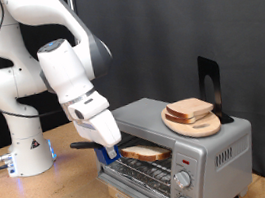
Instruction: Make a piece of toast with the oven
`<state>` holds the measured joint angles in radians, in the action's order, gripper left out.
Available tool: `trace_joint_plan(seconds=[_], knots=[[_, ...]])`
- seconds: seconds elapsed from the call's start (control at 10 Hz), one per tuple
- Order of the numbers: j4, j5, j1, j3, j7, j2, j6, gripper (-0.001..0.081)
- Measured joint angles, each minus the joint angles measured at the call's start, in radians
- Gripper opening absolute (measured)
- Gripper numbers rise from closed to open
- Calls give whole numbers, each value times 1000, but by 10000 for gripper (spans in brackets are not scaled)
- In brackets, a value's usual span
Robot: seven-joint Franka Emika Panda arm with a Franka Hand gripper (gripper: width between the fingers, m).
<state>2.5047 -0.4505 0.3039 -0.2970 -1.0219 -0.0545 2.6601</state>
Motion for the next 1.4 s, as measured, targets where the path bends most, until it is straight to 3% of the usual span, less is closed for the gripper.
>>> trace_joint_plan(seconds=[0.4,1.0,1.4], knots=[[10,69,20,10,-20,34,3,315],[20,64,66,65,-178,34,-38,311],[8,27,77,87,-210,31,-54,311]])
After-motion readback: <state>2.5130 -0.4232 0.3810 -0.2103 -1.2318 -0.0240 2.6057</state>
